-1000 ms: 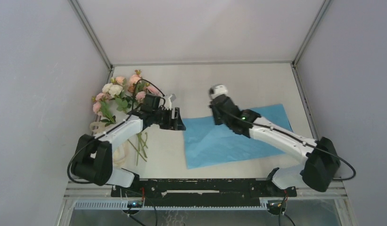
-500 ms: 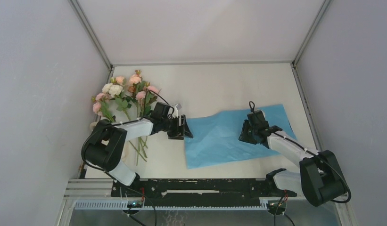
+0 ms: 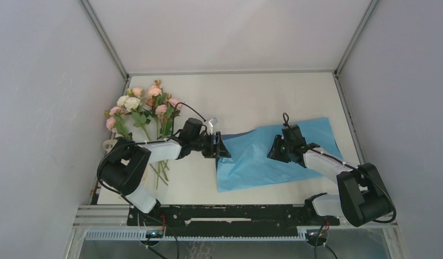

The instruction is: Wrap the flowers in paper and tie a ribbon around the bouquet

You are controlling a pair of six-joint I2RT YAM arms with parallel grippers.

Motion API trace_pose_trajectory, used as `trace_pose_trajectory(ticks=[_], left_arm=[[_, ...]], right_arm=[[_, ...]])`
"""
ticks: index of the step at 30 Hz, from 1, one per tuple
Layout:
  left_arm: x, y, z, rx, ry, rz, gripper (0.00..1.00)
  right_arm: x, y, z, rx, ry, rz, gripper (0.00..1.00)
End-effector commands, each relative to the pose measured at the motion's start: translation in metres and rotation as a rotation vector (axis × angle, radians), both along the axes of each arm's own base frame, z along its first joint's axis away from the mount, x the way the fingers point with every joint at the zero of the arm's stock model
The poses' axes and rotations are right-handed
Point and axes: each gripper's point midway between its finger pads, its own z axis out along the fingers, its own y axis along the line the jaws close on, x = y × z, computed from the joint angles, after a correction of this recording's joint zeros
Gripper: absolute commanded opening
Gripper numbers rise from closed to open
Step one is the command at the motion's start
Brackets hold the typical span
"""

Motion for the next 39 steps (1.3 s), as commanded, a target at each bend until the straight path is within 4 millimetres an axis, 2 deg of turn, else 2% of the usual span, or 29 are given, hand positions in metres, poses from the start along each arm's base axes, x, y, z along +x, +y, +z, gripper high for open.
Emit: trace_pose_trajectory(ticks=[1, 4, 9, 14, 16, 17, 19, 21, 23, 25, 28, 31, 34, 36, 38, 39], left_arm=[[0.001, -0.025, 0.021, -0.096, -0.059, -0.052, 0.62], [0.002, -0.036, 0.023, -0.116, -0.053, -0.07, 0.61], [0.007, -0.052, 0.037, -0.143, -0.108, -0.102, 0.5], [-0.003, -0.062, 0.028, -0.136, -0.094, -0.163, 0.29], [-0.005, -0.061, 0.021, -0.111, -0.089, -0.176, 0.14], [-0.004, -0.061, 0.019, -0.095, -0.087, -0.182, 0.03], [0.0, -0.058, 0.022, -0.054, -0.099, -0.199, 0.0], [0.015, -0.05, 0.036, 0.002, -0.164, -0.188, 0.0], [0.042, -0.035, 0.062, 0.053, -0.259, -0.144, 0.0], [0.076, -0.012, 0.1, 0.072, -0.371, -0.07, 0.0], [0.127, 0.039, 0.166, 0.094, -0.529, 0.088, 0.0], [0.156, 0.099, 0.24, 0.149, -0.727, 0.244, 0.0], [0.159, 0.156, 0.301, 0.314, -0.888, 0.348, 0.0], [0.151, 0.18, 0.343, 0.421, -0.994, 0.392, 0.0], [0.137, 0.19, 0.366, 0.484, -1.054, 0.413, 0.0], [0.128, 0.183, 0.363, 0.496, -1.059, 0.384, 0.0]], right_arm=[[0.011, 0.008, 0.007, 0.045, -0.035, -0.006, 0.43], [0.012, 0.008, 0.008, 0.049, -0.038, -0.006, 0.43], [0.012, 0.009, 0.011, 0.059, -0.05, -0.004, 0.44], [0.012, 0.009, 0.016, 0.063, -0.066, 0.0, 0.44], [0.012, 0.009, 0.02, 0.065, -0.077, 0.003, 0.44], [0.012, 0.008, 0.022, 0.065, -0.084, 0.003, 0.44], [0.013, 0.007, 0.028, 0.071, -0.1, 0.003, 0.44], [0.015, 0.005, 0.04, 0.093, -0.129, 0.001, 0.44], [0.019, 0.002, 0.059, 0.103, -0.182, 0.005, 0.44], [0.025, -0.004, 0.081, 0.101, -0.241, 0.006, 0.45], [0.034, -0.013, 0.117, 0.093, -0.321, 0.004, 0.46], [0.04, -0.021, 0.145, 0.09, -0.384, -0.001, 0.47], [0.045, -0.027, 0.166, 0.092, -0.426, -0.007, 0.48], [0.048, -0.03, 0.177, 0.091, -0.447, -0.005, 0.48], [0.053, -0.032, 0.191, 0.089, -0.473, -0.006, 0.48], [0.054, -0.035, 0.196, 0.083, -0.481, -0.014, 0.48]])
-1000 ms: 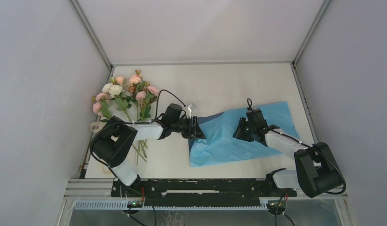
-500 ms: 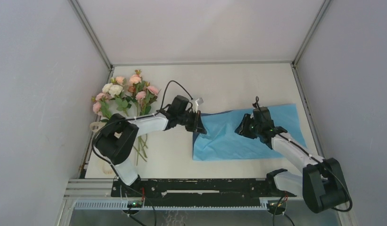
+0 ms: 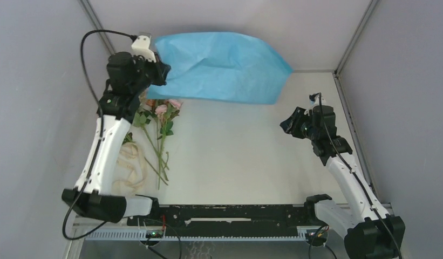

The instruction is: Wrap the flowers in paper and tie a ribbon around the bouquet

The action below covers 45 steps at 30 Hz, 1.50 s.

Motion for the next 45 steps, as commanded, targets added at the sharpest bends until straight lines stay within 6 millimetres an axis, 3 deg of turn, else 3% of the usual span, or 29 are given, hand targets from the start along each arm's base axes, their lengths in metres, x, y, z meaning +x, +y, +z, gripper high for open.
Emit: trace_pose_trajectory(ticks=[1, 5, 7, 10, 14, 16, 18, 19, 21, 23, 27, 29, 31, 32, 35, 37, 39, 41, 45], left_arm=[[-0.046, 0.002, 0.023, 0.239, -0.072, -0.005, 0.0], [-0.089, -0.078, -0.082, 0.469, 0.083, -0.313, 0.0], [-0.109, -0.107, -0.133, 0.644, 0.099, -0.433, 0.0], [-0.155, -0.155, -0.195, 0.878, 0.054, -0.642, 0.0], [-0.208, -0.192, -0.268, 1.077, -0.002, -0.9, 0.02], [-0.229, -0.195, -0.296, 1.135, -0.009, -1.003, 0.04], [-0.248, -0.192, -0.311, 1.15, -0.007, -1.097, 0.11], [-0.256, -0.187, -0.315, 1.151, 0.006, -1.138, 0.19], [-0.268, -0.176, -0.313, 1.159, 0.052, -1.19, 0.48], [-0.274, -0.162, -0.305, 1.186, 0.098, -1.21, 0.7], [-0.284, -0.133, -0.273, 1.158, 0.208, -1.203, 0.89], [-0.295, -0.12, -0.25, 1.09, 0.261, -1.238, 0.95], [-0.297, -0.107, -0.226, 1.005, 0.283, -1.239, 0.98], [-0.291, -0.1, -0.215, 0.969, 0.289, -1.207, 0.99], [-0.239, -0.07, -0.177, 0.82, 0.296, -0.908, 1.0], [-0.201, -0.041, -0.153, 0.727, 0.281, -0.646, 1.0], [-0.17, -0.006, -0.141, 0.672, 0.286, -0.39, 1.0], [-0.154, 0.024, -0.138, 0.634, 0.29, -0.192, 1.0], [-0.139, 0.065, -0.161, 0.625, 0.342, 0.039, 1.0]], right_arm=[[0.006, -0.009, 0.036, -0.027, -0.07, -0.002, 0.49], [0.005, -0.045, 0.074, -0.038, -0.148, -0.136, 0.49], [0.0, -0.074, 0.093, -0.048, -0.198, -0.248, 0.49], [-0.011, -0.095, 0.109, -0.051, -0.251, -0.343, 0.49], [-0.008, -0.08, 0.105, -0.001, -0.257, -0.28, 0.49], [-0.002, -0.066, 0.09, 0.026, -0.196, -0.207, 0.49], [0.001, -0.053, 0.075, 0.018, -0.14, -0.155, 0.49], [0.004, -0.046, 0.067, -0.006, -0.118, -0.131, 0.5], [0.008, -0.026, 0.048, -0.064, -0.074, -0.065, 0.51], [0.015, -0.009, 0.028, -0.108, -0.027, -0.015, 0.54], [0.032, 0.02, -0.007, -0.042, 0.096, 0.083, 0.69], [0.04, 0.04, -0.021, -0.008, 0.142, 0.147, 0.79], [0.046, 0.06, -0.038, -0.005, 0.194, 0.204, 0.81], [0.049, 0.068, -0.047, 0.004, 0.226, 0.222, 0.81], [0.06, 0.089, -0.075, 0.068, 0.316, 0.268, 0.82], [0.069, 0.1, -0.086, 0.107, 0.349, 0.282, 0.82], [0.074, 0.111, -0.097, 0.127, 0.374, 0.299, 0.82], [0.076, 0.123, -0.107, 0.136, 0.4, 0.321, 0.82], [0.071, 0.151, -0.129, 0.179, 0.479, 0.389, 0.81]])
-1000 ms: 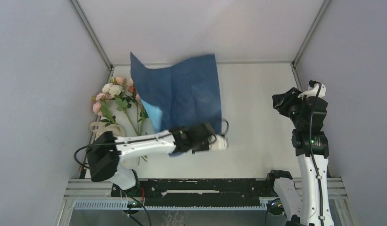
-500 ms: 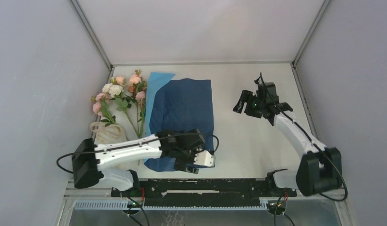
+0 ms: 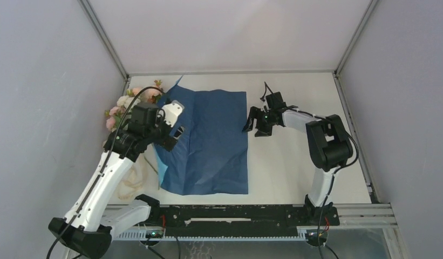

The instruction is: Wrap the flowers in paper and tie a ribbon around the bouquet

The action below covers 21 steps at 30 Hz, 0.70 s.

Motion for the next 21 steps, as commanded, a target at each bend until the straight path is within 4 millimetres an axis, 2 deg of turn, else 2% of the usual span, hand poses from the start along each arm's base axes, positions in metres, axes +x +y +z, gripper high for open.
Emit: trace_pose_trajectory(ticks=[1, 4, 6, 7, 11, 14, 17, 19, 21], left_arm=[[0.02, 0.047, -0.02, -0.012, -0.035, 0.316, 1.0], [0.03, 0.09, -0.033, -0.077, 0.002, 0.499, 1.0], [0.035, 0.122, -0.048, -0.103, 0.025, 0.615, 1.0], [0.04, 0.13, -0.056, -0.105, 0.025, 0.64, 1.0], [0.044, 0.15, -0.096, -0.097, 0.104, 0.704, 1.0], [0.045, 0.163, -0.115, -0.122, 0.157, 0.749, 1.0], [0.049, 0.166, -0.131, -0.158, 0.188, 0.751, 1.0], [0.05, 0.171, -0.138, -0.145, 0.19, 0.762, 1.0], [0.05, 0.172, -0.142, -0.148, 0.199, 0.767, 1.0]], right_arm=[[0.01, 0.043, 0.01, 0.134, -0.006, 0.061, 0.81], [0.007, 0.055, 0.0, 0.156, 0.023, 0.07, 0.8], [0.005, 0.061, -0.002, 0.174, 0.034, 0.08, 0.8], [0.003, 0.064, -0.003, 0.186, 0.042, 0.084, 0.8], [0.001, 0.078, -0.003, 0.23, 0.055, 0.093, 0.77], [0.0, 0.084, -0.003, 0.239, 0.054, 0.099, 0.76], [0.0, 0.091, 0.001, 0.265, 0.047, 0.108, 0.74], [-0.002, 0.099, 0.004, 0.29, 0.043, 0.124, 0.69], [-0.004, 0.106, 0.007, 0.318, 0.042, 0.142, 0.56]])
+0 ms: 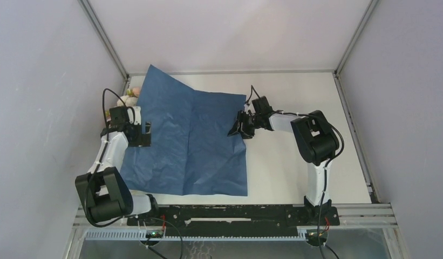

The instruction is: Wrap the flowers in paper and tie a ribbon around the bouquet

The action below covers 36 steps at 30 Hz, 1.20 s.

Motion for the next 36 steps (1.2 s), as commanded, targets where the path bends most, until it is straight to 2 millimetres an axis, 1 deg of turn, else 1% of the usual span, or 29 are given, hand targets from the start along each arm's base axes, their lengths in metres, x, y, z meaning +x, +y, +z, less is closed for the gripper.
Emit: trace_pose_trajectory(ticks=[1, 2, 3, 5, 6, 9, 11, 13, 14, 16, 18, 20, 21, 22, 23, 26, 29, 32, 33, 34, 35, 36], left_arm=[[0.014, -0.001, -0.002, -0.035, -0.061, 0.001, 1.0], [0.013, -0.002, -0.002, -0.044, -0.064, 0.001, 1.0], [0.014, -0.004, 0.001, -0.051, -0.072, -0.004, 1.0], [0.014, -0.007, 0.008, -0.058, -0.095, -0.016, 1.0], [0.014, -0.008, 0.013, -0.058, -0.112, -0.027, 1.0], [0.015, -0.013, 0.025, -0.065, -0.153, -0.055, 0.99], [0.016, -0.02, 0.034, -0.083, -0.172, -0.075, 0.99], [0.017, -0.03, 0.048, -0.101, -0.197, -0.11, 1.0], [0.018, -0.036, 0.055, -0.107, -0.214, -0.134, 1.0], [0.02, -0.047, 0.068, -0.114, -0.247, -0.185, 1.0], [0.022, -0.056, 0.078, -0.114, -0.272, -0.221, 1.0], [0.024, -0.062, 0.081, -0.115, -0.28, -0.239, 1.0], [0.025, -0.064, 0.082, -0.12, -0.281, -0.24, 1.0], [0.026, -0.065, 0.083, -0.126, -0.28, -0.237, 1.0], [0.027, -0.066, 0.082, -0.134, -0.274, -0.231, 1.0], [0.026, -0.063, 0.075, -0.133, -0.243, -0.208, 0.98], [0.022, -0.059, 0.071, -0.114, -0.218, -0.196, 0.98], [0.015, -0.057, 0.071, -0.092, -0.217, -0.205, 0.98], [0.014, -0.057, 0.072, -0.085, -0.22, -0.209, 0.98], [0.013, -0.057, 0.072, -0.08, -0.224, -0.213, 0.98], [0.012, -0.056, 0.072, -0.076, -0.227, -0.215, 0.98], [0.011, -0.056, 0.071, -0.074, -0.225, -0.216, 0.98]], right_arm=[[0.001, 0.024, 0.014, 0.087, -0.024, 0.035, 0.44], [0.005, 0.027, 0.018, 0.107, -0.046, 0.039, 0.28], [0.007, 0.027, 0.02, 0.112, -0.054, 0.038, 0.19], [0.013, 0.02, 0.025, 0.1, -0.08, 0.019, 0.02], [0.017, 0.015, 0.029, 0.09, -0.095, 0.007, 0.0], [0.026, -0.007, 0.042, 0.073, -0.143, -0.051, 0.0], [0.035, -0.036, 0.052, 0.061, -0.176, -0.138, 0.0], [0.039, -0.076, 0.058, 0.045, -0.205, -0.264, 0.0], [0.039, -0.098, 0.069, 0.047, -0.237, -0.333, 0.0], [0.033, -0.143, 0.069, 0.016, -0.255, -0.456, 0.0], [0.02, -0.178, 0.062, -0.042, -0.261, -0.534, 0.0], [0.004, -0.197, 0.051, -0.104, -0.249, -0.555, 0.0], [-0.001, -0.206, 0.048, -0.124, -0.249, -0.563, 0.0], [-0.011, -0.209, 0.041, -0.137, -0.218, -0.561, 0.0], [-0.016, -0.21, 0.038, -0.136, -0.206, -0.561, 0.0], [-0.027, -0.21, 0.033, -0.141, -0.185, -0.541, 0.0], [-0.032, -0.21, 0.033, -0.138, -0.179, -0.519, 0.0], [-0.033, -0.22, 0.036, -0.155, -0.184, -0.53, 0.0], [-0.033, -0.223, 0.038, -0.165, -0.19, -0.537, 0.02], [-0.034, -0.226, 0.038, -0.177, -0.191, -0.544, 0.07], [-0.036, -0.226, 0.038, -0.185, -0.189, -0.547, 0.16], [-0.037, -0.227, 0.039, -0.19, -0.188, -0.547, 0.28]])
